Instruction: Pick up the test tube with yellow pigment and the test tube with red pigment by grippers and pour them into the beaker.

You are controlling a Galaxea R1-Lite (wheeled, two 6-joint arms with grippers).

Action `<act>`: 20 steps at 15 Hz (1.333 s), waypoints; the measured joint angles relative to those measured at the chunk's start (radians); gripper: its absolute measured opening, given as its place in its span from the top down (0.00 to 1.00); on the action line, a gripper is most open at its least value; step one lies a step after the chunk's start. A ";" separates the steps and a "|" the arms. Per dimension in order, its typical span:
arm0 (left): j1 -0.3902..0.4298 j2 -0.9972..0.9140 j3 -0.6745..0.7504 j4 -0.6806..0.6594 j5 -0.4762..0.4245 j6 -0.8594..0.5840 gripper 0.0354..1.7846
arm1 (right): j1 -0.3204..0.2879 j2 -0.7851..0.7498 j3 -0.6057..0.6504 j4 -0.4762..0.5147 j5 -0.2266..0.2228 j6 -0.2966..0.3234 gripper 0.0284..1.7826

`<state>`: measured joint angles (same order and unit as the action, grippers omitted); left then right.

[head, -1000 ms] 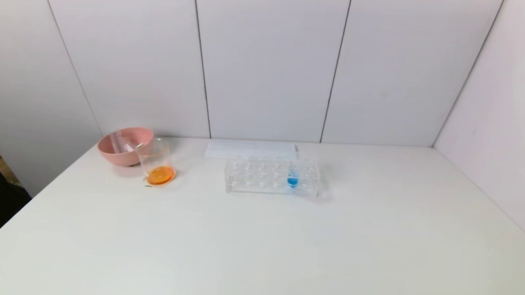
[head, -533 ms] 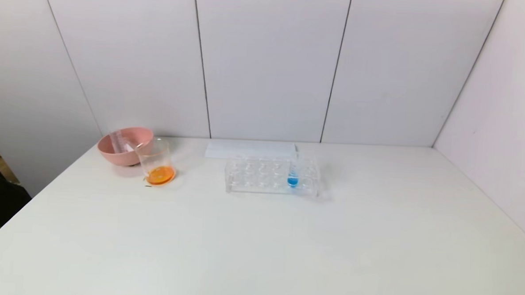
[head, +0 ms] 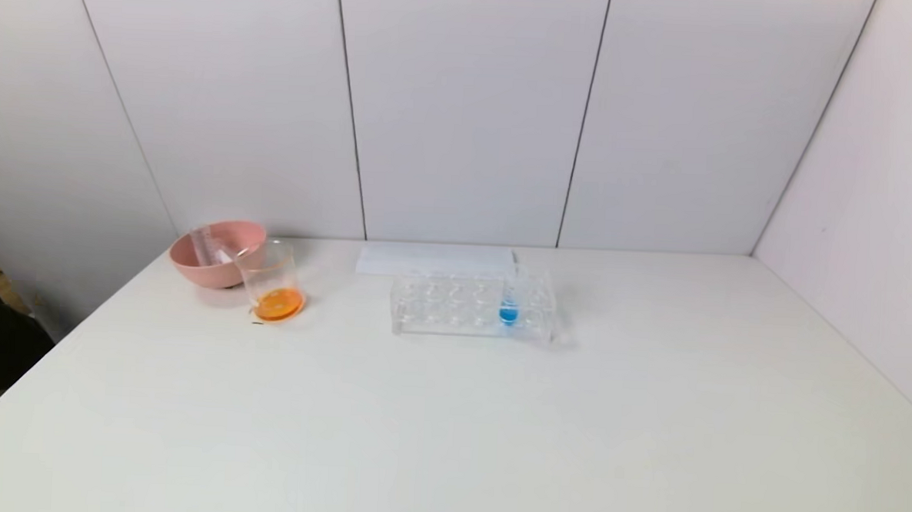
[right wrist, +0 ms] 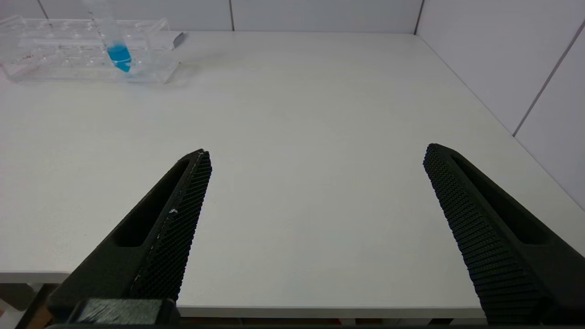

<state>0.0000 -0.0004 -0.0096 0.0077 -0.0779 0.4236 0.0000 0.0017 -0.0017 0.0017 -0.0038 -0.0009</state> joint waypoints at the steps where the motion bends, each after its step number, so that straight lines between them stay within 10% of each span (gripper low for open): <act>1: 0.001 0.000 -0.002 -0.004 0.001 0.002 0.00 | 0.000 0.000 0.000 0.000 0.000 0.001 0.05; 20: 0.003 0.000 -0.015 0.037 -0.005 -0.204 0.00 | 0.000 0.000 0.000 0.000 0.000 0.000 0.05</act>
<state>0.0028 0.0000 -0.0245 0.0447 -0.0826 0.2198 0.0000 0.0017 -0.0017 0.0017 -0.0036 -0.0009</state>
